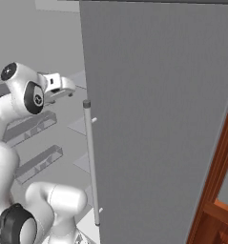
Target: Take the eggplant and chicken drumstick from the highest rack and move them to the second highest rack where the eggplant and bell pepper are located, to maximize freezer space. Close the freezer door after rearranging.
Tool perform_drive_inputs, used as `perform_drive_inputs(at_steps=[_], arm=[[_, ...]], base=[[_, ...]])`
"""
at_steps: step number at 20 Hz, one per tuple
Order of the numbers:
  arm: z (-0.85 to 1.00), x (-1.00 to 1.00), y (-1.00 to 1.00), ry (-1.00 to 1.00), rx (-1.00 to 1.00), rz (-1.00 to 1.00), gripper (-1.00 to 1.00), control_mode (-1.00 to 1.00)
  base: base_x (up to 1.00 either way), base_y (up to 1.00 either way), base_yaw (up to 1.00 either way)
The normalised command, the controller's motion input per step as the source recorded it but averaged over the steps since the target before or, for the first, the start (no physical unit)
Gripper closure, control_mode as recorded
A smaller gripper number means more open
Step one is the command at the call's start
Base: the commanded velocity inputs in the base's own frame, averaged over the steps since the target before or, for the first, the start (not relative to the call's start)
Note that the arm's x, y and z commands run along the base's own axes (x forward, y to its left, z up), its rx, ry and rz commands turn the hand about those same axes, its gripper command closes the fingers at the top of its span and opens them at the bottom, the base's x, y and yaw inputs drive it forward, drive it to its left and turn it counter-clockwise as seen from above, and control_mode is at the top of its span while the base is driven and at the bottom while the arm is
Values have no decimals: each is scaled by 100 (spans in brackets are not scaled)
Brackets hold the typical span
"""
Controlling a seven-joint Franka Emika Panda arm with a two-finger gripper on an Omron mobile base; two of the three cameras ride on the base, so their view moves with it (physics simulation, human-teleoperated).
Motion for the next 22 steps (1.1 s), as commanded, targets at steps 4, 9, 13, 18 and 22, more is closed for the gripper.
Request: perform_drive_inputs(at_steps=[4,9,13,18,22], arm=[[78,16,-29,0,0,-24,-100,-100],[41,11,-39,0,0,-15,-100,-100],[1,3,-48,-6,0,0,-100,-100],[0,22,-48,-13,8,0,-100,-100],[0,36,-21,-2,1,0,-100,-100]], base=[[0,0,0],[0,0,0],[0,0,0],[0,0,0],[0,0,0]])
